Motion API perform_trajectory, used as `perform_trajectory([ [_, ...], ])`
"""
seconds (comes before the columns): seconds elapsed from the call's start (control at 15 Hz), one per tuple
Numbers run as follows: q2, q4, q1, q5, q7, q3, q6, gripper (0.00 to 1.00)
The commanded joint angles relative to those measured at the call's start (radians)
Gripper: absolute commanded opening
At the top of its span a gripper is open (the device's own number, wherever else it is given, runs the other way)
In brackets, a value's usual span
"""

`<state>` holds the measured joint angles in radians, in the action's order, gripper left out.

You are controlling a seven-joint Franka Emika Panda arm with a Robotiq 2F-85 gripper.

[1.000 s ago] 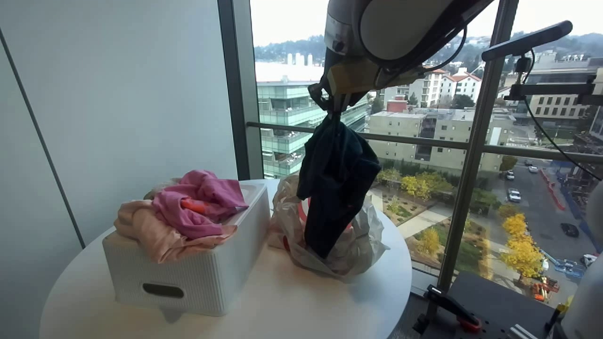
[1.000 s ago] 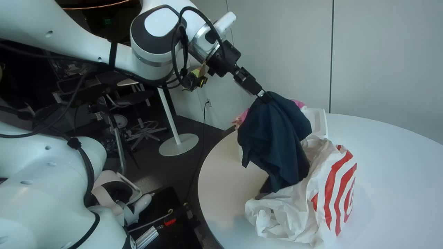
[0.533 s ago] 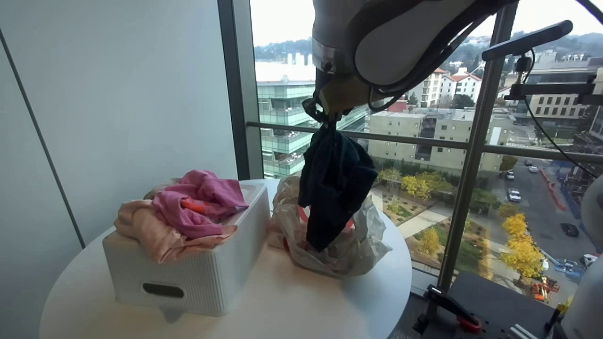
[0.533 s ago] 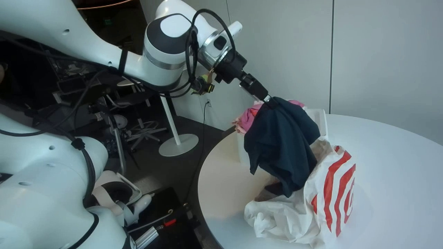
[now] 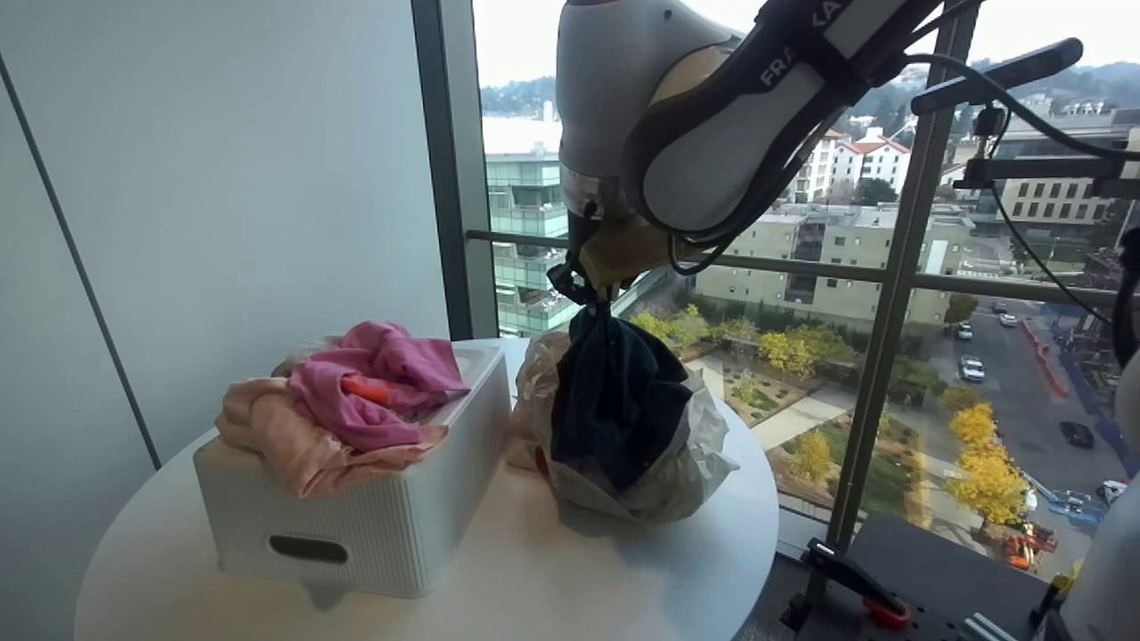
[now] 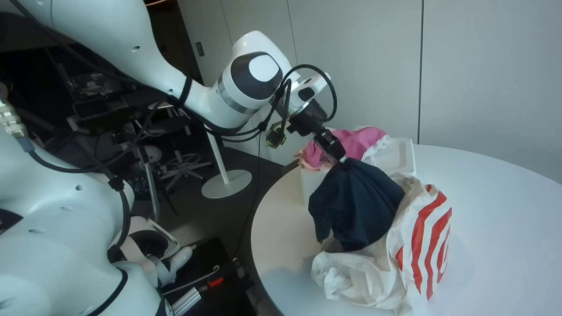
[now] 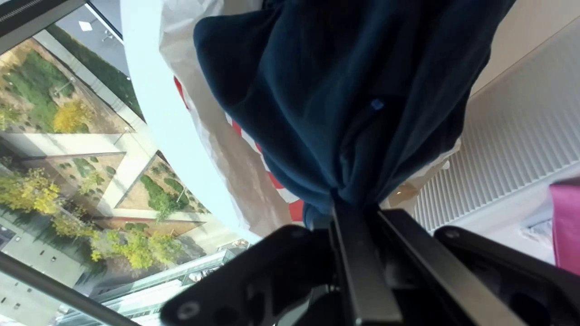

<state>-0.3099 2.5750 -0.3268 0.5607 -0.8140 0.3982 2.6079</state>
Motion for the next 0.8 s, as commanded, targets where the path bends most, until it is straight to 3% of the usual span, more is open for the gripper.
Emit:
perform_trajectory([
  [0.0, 0.13, -0.067, 0.08, 0.029, 0.014, -0.074, 0.034, 0.05],
  [0.33, 0.24, -0.122, 0.136, 0.054, -0.007, -0.199, 0.004, 0.05],
  [0.73, 0.225, -0.147, 0.164, 0.119, -0.101, -0.322, 0.018, 0.05],
])
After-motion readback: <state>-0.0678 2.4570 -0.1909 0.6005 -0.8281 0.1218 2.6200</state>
